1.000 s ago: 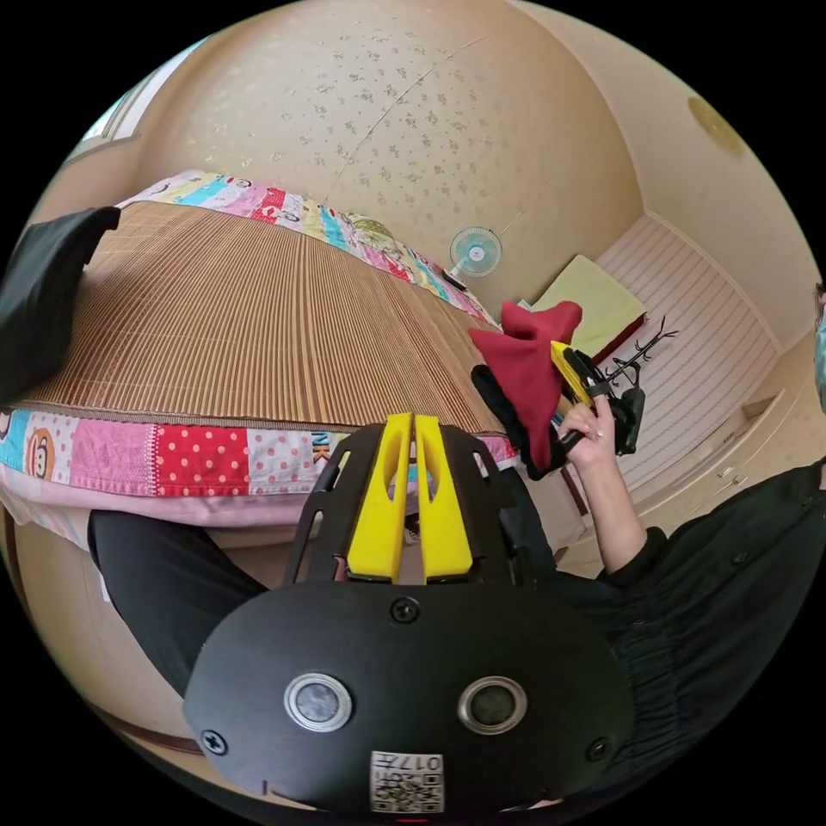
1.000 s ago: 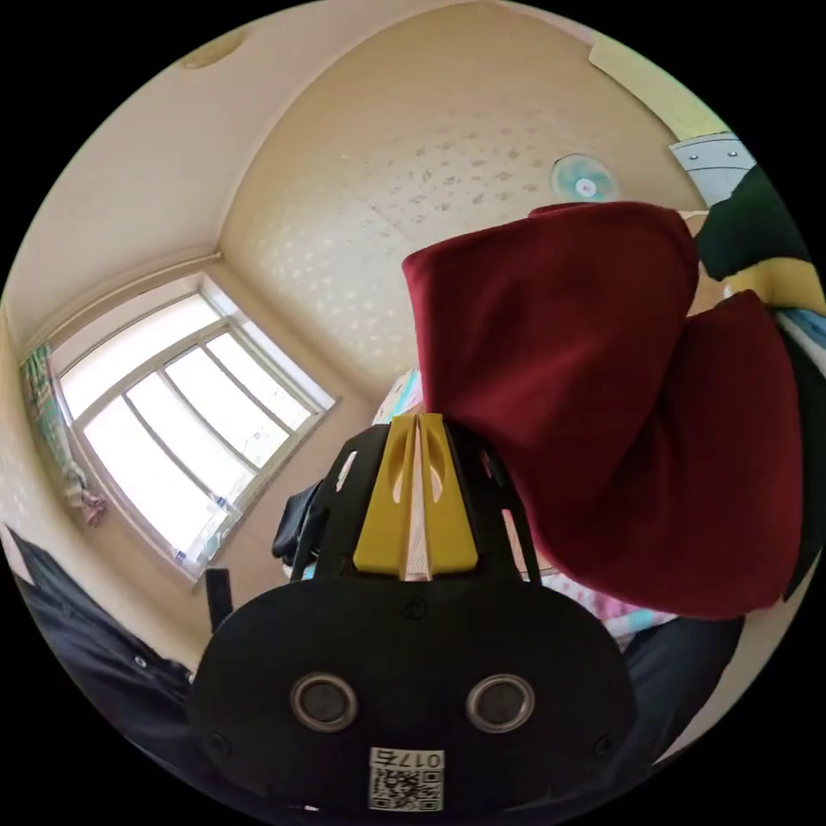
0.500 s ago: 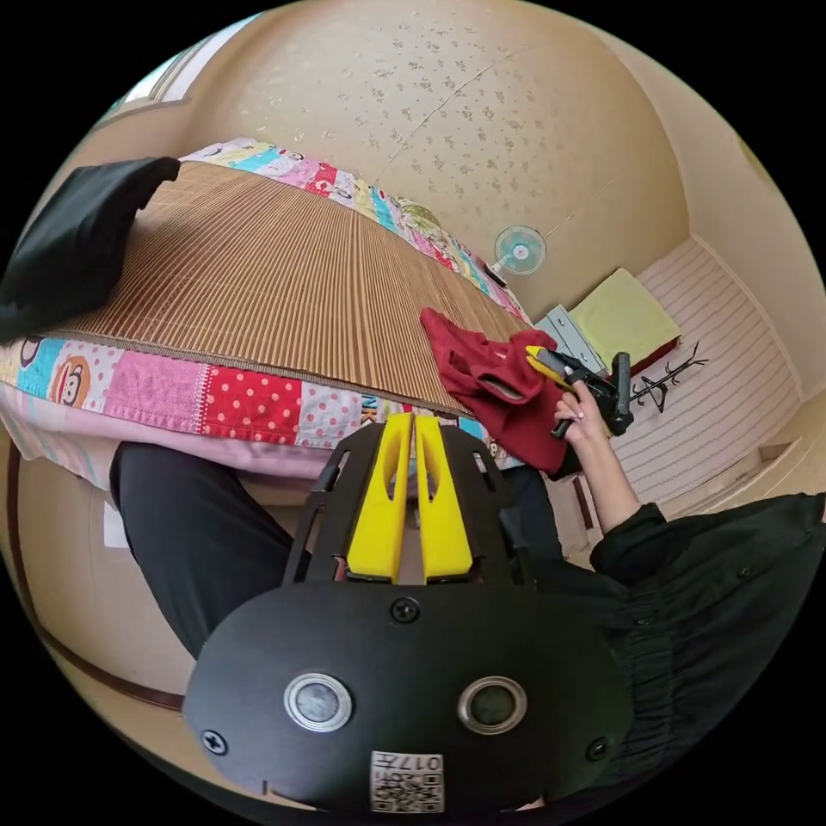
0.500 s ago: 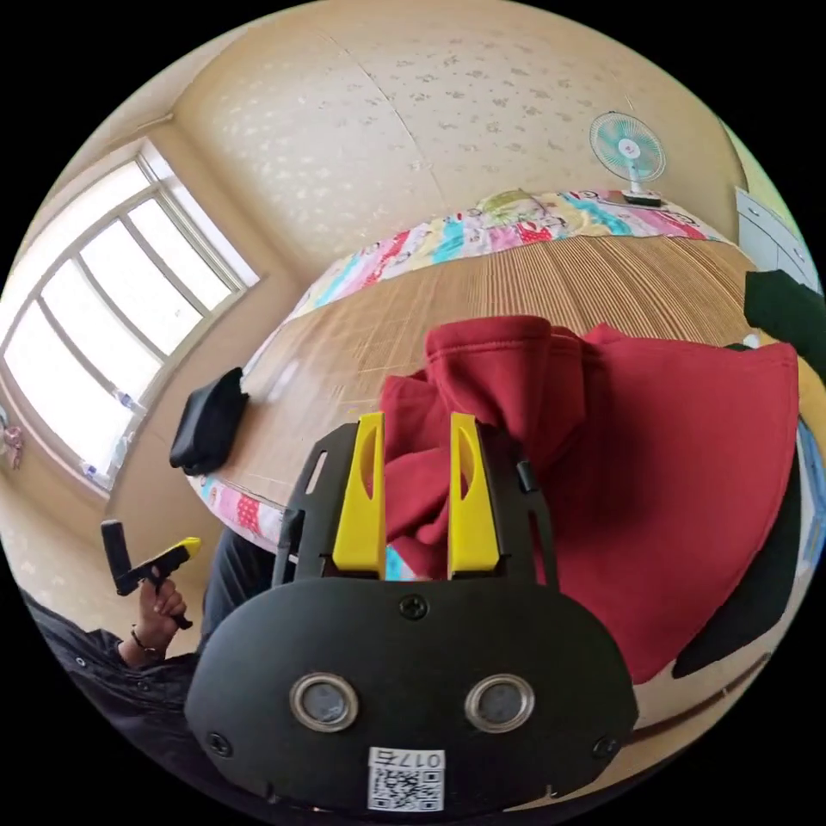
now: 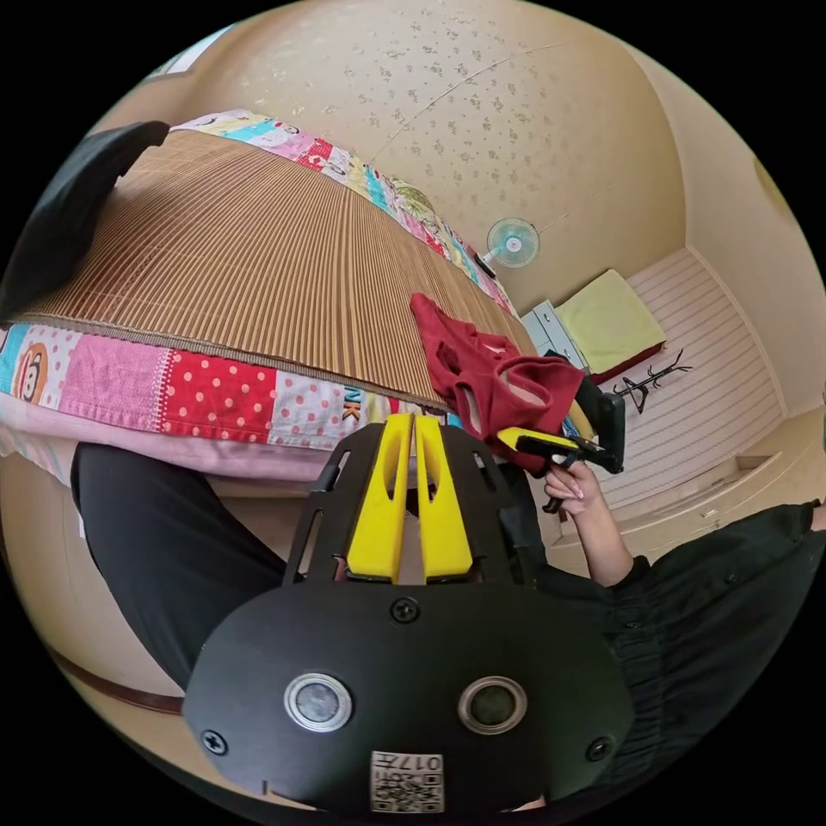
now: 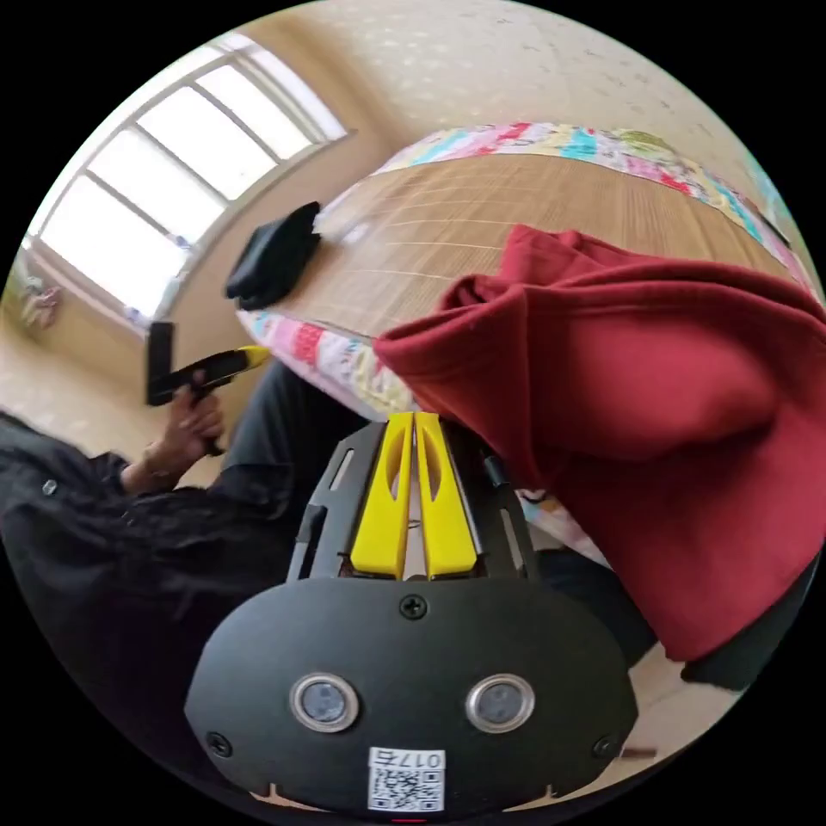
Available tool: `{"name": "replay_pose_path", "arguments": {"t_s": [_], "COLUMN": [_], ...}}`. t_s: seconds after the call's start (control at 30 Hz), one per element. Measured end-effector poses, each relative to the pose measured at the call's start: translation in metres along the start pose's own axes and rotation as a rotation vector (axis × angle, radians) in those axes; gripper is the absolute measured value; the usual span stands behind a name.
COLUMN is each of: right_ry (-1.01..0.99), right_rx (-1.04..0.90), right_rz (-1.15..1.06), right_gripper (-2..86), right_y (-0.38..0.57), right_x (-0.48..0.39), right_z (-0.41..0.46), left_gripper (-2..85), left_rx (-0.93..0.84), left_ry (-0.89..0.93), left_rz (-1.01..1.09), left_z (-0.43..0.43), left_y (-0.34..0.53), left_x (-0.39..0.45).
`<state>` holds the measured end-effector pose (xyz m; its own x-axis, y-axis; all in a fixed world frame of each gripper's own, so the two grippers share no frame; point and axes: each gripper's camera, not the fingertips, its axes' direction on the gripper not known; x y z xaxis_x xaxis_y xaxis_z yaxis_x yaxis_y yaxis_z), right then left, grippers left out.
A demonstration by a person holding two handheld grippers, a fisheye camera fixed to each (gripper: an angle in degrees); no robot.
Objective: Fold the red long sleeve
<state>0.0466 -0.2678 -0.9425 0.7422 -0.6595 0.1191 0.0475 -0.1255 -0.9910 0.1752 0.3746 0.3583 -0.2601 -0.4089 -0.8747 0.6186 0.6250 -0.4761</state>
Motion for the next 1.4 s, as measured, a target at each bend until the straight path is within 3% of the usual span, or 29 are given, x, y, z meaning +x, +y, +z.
{"name": "replay_pose_path", "arguments": {"t_s": [0.03,0.1,0.17,0.27,0.33,0.4,0.57,0.63,0.67,0.77,0.87,0.97,1.07,1.13,1.23,1.4], "right_ry": [-0.214,-0.375,-0.318,0.053,0.452,0.652,0.603,0.781,0.805,0.892,0.836,0.727,0.553,0.266,0.033,-0.027], "right_rx": [0.054,0.196,0.341,0.452,0.489,0.443,0.036,-0.212,-0.242,-0.063,0.18,0.391,0.559,0.732,0.89,1.029], "right_rz": [-0.097,-0.195,-0.199,-0.112,0.122,0.265,0.4,0.45,0.462,0.445,0.491,0.397,0.104,-0.082,-0.29,-0.499], "right_gripper": [1.6,2.7,4.4,6.9,7.5,7.9,10.9,12.4,12.3,8.6,3.9,2.9,2.4,2.2,2.1,1.8], "right_y": [0.006,0.012,0.013,-0.007,-0.032,-0.051,-0.082,-0.076,-0.071,-0.041,-0.007,0.019,0.046,0.074,0.097,0.108], "right_x": [0.0,0.006,0.019,0.046,0.086,0.132,0.27,0.301,0.306,0.284,0.243,0.175,0.101,0.066,0.03,-0.021], "right_z": [-0.021,-0.066,-0.117,-0.202,-0.256,-0.281,-0.253,-0.203,-0.193,-0.182,-0.209,-0.244,-0.272,-0.308,-0.351,-0.402], "left_gripper": [-1.0,-1.0,-1.0,-1.0,-1.0,-1.0,-1.0,-1.0,-1.0,-1.0,-1.0,-0.9,-0.7,-0.3,2.7,11.8], "left_rx": [-0.001,0.003,0.009,0.01,0.006,0.008,0.015,0.017,0.022,0.009,0.013,0.025,0.021,0.037,0.091,0.179], "left_ry": [-0.001,-0.003,-0.005,-0.01,-0.014,-0.018,-0.026,-0.04,-0.049,-0.056,-0.019,-0.003,0.028,0.045,0.076,0.114], "left_rz": [0.003,0.01,0.007,0.0,-0.012,-0.03,-0.078,-0.09,-0.093,-0.106,-0.115,-0.073,-0.005,0.028,0.083,0.204], "left_z": [0.0,0.0,-0.001,-0.002,-0.002,-0.004,-0.009,-0.013,-0.015,-0.014,-0.012,-0.014,-0.013,-0.016,-0.027,-0.062], "left_y": [-0.003,-0.013,-0.018,-0.021,-0.02,-0.018,-0.01,-0.007,-0.006,-0.005,-0.008,-0.013,-0.022,-0.027,-0.035,-0.048], "left_x": [0.001,0.002,0.003,0.001,0.0,-0.002,-0.008,-0.009,-0.009,-0.012,-0.012,-0.002,0.013,0.021,0.038,0.078]}}
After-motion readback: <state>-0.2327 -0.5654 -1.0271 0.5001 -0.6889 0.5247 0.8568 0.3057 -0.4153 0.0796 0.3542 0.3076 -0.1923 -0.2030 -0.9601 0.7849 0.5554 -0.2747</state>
